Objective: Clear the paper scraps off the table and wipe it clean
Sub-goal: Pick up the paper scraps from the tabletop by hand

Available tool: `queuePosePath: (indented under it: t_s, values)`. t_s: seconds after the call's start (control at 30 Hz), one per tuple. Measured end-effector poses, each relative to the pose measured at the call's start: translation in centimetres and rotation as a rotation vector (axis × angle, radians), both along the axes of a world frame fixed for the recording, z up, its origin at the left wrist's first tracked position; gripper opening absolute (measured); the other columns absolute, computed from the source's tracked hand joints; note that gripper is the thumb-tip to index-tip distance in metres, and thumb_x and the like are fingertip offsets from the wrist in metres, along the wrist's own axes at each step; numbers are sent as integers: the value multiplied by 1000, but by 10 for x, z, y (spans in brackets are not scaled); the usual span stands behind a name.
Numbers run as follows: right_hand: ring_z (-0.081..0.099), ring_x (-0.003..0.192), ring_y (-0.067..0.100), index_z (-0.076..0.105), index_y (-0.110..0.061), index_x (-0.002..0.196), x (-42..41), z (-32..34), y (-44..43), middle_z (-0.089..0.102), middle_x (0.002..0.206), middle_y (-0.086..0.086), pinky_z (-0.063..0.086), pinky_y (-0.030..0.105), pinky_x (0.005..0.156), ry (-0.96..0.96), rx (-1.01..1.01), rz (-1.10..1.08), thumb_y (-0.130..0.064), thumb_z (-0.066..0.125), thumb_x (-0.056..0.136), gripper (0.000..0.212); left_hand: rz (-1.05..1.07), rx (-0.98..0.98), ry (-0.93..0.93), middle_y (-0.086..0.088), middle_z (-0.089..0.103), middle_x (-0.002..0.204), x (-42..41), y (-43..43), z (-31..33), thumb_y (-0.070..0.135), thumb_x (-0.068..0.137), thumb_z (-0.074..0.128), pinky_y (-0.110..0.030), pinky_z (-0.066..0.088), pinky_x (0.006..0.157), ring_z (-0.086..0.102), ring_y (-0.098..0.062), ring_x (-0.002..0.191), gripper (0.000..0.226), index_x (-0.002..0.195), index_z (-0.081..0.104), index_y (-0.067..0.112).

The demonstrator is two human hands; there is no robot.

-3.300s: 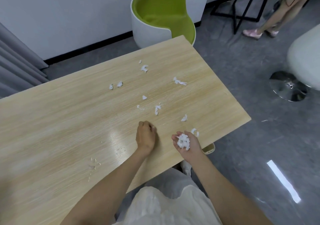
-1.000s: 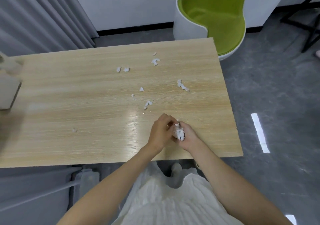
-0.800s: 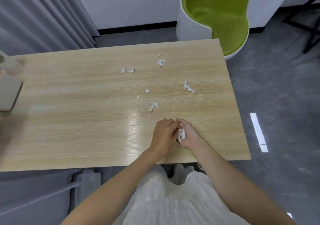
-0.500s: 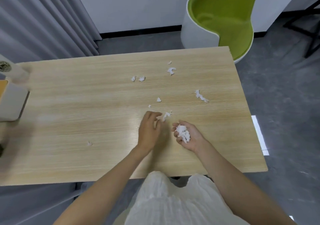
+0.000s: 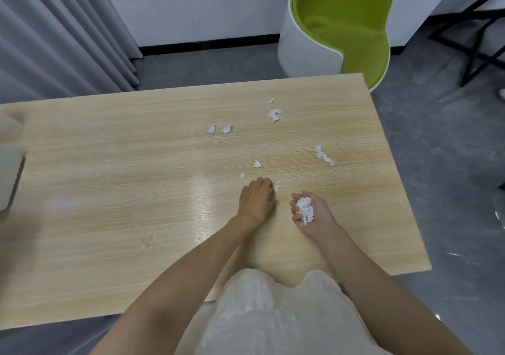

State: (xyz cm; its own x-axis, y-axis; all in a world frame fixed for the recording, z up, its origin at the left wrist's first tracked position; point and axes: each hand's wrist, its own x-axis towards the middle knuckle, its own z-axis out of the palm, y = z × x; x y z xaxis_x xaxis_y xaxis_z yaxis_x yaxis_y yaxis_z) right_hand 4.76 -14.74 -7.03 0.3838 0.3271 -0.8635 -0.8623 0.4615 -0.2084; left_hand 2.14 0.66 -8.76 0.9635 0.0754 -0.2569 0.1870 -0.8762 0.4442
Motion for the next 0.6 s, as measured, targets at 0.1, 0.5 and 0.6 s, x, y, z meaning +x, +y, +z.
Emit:
queuePosePath:
  t_s: [0.1, 0.5, 0.6]
  values:
    - [49, 32, 14, 52, -5, 81, -2, -3, -12, 53, 51, 5, 31, 10, 35, -3, 46, -45, -26, 27, 100, 38, 107, -41, 67, -8, 63, 99, 0, 3, -7, 6, 86, 48, -36, 43, 78, 58, -27, 92, 15, 92, 62, 9]
    - [48, 34, 12, 52, -5, 82, -14, -5, -30, 56, 54, 6, 32, 10, 35, -33, -12, -146, -25, 29, 100, 35, -248, -57, -87, -7, 55, 103, 31, -2, -15, -6, 82, 49, -35, 41, 70, 50, -27, 93, 19, 92, 60, 7]
    - [48, 33, 12, 51, -5, 82, -13, -7, -35, 57, 53, 6, 33, 10, 35, -43, -5, -159, -25, 27, 101, 36, -155, -211, -1, 5, 54, 86, 33, 2, -16, -6, 83, 46, -35, 45, 70, 53, -17, 81, 27, 87, 46, 21]
